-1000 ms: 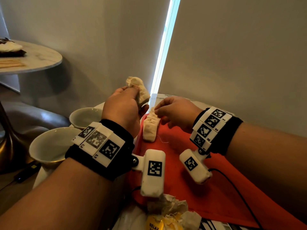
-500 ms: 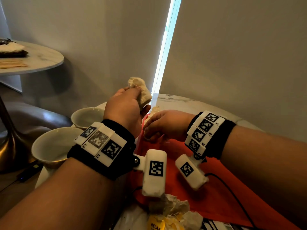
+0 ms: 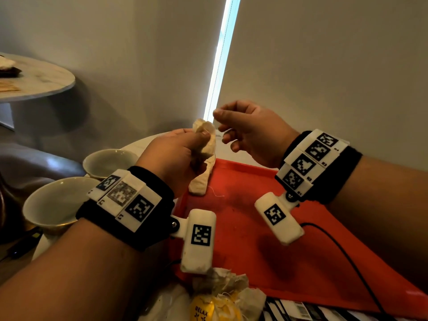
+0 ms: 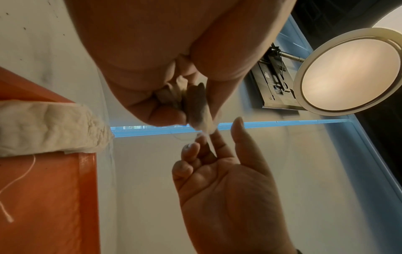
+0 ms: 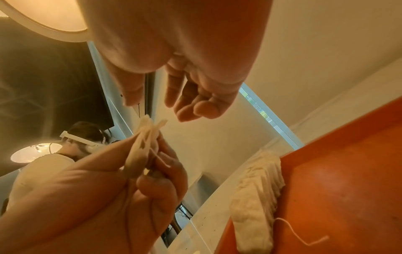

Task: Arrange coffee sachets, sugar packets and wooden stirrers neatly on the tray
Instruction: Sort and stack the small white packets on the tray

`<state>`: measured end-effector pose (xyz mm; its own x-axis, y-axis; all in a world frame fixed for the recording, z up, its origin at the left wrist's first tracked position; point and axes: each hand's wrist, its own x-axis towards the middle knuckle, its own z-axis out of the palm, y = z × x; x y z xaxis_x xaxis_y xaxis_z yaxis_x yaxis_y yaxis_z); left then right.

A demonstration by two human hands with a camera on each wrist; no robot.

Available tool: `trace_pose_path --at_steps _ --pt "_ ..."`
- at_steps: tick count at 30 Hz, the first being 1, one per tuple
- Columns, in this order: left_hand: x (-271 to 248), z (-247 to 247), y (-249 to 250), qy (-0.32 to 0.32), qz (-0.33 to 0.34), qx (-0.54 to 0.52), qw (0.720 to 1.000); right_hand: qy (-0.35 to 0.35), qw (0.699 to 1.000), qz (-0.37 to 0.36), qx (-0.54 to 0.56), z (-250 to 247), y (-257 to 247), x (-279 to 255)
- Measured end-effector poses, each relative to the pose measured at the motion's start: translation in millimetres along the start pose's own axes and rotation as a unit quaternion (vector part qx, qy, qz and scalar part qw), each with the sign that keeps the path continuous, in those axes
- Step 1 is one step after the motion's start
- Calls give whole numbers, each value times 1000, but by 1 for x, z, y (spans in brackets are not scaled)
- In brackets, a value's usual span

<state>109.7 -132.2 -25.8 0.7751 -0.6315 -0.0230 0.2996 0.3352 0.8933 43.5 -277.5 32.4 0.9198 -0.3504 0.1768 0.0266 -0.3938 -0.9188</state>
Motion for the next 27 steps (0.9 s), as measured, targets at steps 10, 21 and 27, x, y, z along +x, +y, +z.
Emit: trace_pose_path --at_steps 10,21,27 --pt "0 2 -1 -14 -24 23 999 -6 998 -18 -56 6 8 -3" --pt "6 0 -3 26 -41 -14 999 16 1000 -5 -16 5 14 -1" --pt "16 -6 -5 54 -1 -26 998 36 999 15 12 -1 14 -2"
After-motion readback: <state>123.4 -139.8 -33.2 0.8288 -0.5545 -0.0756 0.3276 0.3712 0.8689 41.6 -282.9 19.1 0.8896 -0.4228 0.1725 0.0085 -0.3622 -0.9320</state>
